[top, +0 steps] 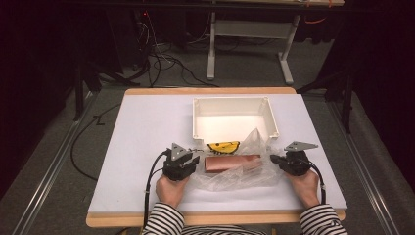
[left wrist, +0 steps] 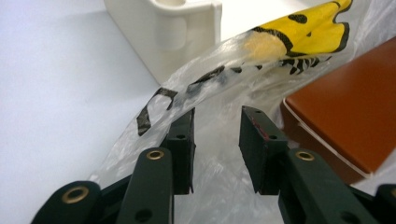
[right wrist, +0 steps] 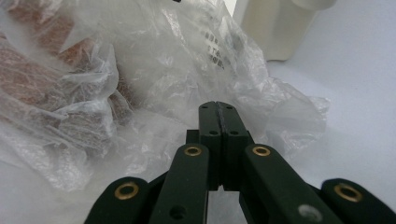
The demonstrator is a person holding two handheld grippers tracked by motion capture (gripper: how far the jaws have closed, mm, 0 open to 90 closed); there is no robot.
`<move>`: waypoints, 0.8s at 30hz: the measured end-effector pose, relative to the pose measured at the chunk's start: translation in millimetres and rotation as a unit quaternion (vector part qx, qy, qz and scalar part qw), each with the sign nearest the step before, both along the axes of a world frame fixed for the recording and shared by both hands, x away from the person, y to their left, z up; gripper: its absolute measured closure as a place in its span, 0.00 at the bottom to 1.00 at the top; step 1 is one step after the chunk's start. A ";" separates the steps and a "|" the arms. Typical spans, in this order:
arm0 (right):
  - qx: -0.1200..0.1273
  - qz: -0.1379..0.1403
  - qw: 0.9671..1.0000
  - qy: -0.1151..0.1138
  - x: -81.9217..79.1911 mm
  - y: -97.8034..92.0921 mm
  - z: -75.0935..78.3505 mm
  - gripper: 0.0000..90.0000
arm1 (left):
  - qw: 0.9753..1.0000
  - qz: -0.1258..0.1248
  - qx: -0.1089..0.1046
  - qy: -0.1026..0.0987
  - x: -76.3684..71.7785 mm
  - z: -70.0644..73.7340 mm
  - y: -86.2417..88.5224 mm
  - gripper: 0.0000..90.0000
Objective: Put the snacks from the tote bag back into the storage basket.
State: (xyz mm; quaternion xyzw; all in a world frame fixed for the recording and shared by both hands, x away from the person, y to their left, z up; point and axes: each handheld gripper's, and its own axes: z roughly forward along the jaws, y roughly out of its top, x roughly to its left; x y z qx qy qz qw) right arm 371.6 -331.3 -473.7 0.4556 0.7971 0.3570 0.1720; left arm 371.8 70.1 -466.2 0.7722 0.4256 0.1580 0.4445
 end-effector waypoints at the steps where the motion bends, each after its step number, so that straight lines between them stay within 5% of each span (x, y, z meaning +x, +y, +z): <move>1: 0.002 0.000 1.000 0.001 0.1 0.1 0.1 1.00 | 1.000 0.000 0.000 0.000 -0.7 -2.7 0.5 0.73; 13: 0.033 0.001 0.999 -0.018 -10.2 -6.3 22.7 0.75 | 1.000 0.007 0.004 -0.004 -1.4 -16.0 -3.9 0.68; 24: 0.072 0.003 0.996 -0.061 -11.7 -3.7 74.0 0.60 | 1.000 0.010 0.008 -0.004 -2.1 -16.6 -4.8 0.64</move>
